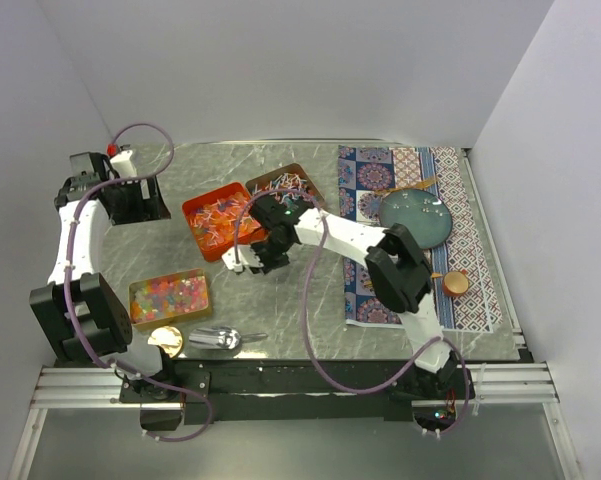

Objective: Pack the candies
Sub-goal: Pick up the packing bottle from the center of the board, then place the packing bottle at the center of the board.

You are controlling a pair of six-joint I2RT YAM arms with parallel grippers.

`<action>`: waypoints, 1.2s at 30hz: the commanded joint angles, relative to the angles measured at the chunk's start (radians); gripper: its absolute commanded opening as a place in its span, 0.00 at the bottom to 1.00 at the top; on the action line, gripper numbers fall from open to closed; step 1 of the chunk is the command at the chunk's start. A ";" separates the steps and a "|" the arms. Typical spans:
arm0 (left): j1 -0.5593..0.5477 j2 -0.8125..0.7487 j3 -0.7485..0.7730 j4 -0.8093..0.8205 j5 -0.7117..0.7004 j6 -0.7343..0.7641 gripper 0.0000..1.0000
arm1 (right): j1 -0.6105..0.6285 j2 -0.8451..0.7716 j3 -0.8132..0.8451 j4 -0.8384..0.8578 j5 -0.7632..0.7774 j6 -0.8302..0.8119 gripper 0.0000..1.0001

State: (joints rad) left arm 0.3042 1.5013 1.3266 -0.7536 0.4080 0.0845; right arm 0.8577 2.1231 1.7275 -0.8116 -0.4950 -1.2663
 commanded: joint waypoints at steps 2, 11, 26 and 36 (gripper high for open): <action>0.004 -0.009 0.049 -0.027 0.040 0.020 0.85 | 0.012 -0.285 -0.173 -0.107 -0.042 0.068 0.00; 0.004 -0.070 -0.032 -0.010 0.008 0.029 0.85 | 0.035 -0.468 -0.407 -0.132 -0.077 0.140 0.00; 0.004 -0.242 -0.113 -0.081 -0.023 0.063 0.85 | 0.162 -0.696 -0.790 0.075 -0.054 0.260 0.00; 0.003 -0.259 -0.153 -0.102 -0.024 0.092 0.86 | 0.141 -0.707 -0.662 -0.058 -0.025 0.196 0.67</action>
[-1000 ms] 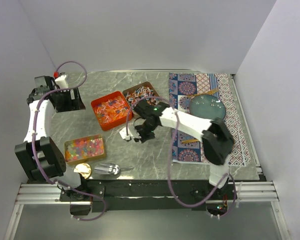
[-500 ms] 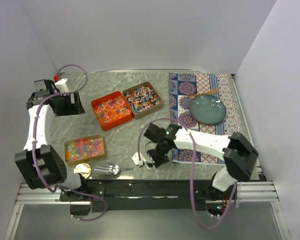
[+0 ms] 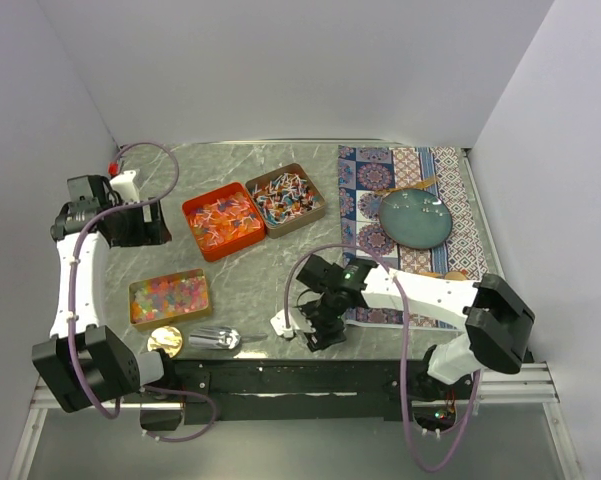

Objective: Pack the candies
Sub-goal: Place the packing bottle at the center of the board, then move the storage box to the center of the board.

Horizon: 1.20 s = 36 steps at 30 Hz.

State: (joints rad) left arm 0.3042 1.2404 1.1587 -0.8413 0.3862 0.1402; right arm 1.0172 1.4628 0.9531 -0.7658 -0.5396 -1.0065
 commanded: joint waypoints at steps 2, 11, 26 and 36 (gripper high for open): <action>0.003 0.007 0.024 -0.013 -0.006 0.062 0.86 | -0.080 -0.087 0.157 -0.153 0.014 -0.086 0.68; -0.125 0.158 0.018 0.175 -0.072 -0.068 0.84 | -0.386 0.092 0.429 0.323 0.090 0.517 0.68; -0.010 0.315 0.188 -0.350 -0.010 0.616 0.87 | -0.483 0.847 1.320 -0.021 0.061 0.269 0.71; 0.012 0.367 -0.046 -0.108 -0.109 0.688 0.85 | -0.439 0.639 1.066 -0.055 -0.141 0.082 0.72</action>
State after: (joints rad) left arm 0.3019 1.6295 1.1576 -1.0119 0.2623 0.7540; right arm 0.5358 2.2948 2.0880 -0.7815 -0.4984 -0.8364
